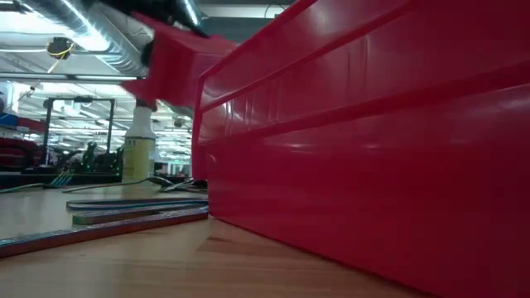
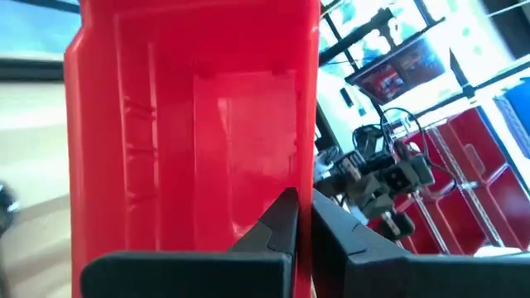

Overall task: Sort silverware
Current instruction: Move the top left red silverware bin to the top center of the table

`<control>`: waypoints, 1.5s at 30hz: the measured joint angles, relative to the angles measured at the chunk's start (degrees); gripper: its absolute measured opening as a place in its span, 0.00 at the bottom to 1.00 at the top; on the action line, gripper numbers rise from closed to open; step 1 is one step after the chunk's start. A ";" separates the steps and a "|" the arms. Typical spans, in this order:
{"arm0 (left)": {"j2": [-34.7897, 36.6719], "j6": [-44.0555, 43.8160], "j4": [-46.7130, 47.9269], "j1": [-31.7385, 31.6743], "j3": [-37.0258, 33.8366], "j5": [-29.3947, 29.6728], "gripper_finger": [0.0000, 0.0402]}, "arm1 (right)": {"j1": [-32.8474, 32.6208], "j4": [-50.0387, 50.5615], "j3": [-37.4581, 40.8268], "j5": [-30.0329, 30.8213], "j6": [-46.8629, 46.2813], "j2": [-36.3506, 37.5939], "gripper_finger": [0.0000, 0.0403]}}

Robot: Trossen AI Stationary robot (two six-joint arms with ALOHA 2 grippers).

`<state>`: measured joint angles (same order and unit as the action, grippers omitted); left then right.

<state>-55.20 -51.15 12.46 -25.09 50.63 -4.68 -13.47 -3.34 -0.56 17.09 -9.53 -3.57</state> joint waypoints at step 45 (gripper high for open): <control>-52.28 -11.52 18.11 2.17 38.92 17.90 0.00 | -0.02 19.08 -33.03 28.88 32.26 -22.04 0.00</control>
<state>-107.48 -62.67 30.57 -22.92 89.55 13.22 -13.50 15.74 -33.59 45.97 22.72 -25.62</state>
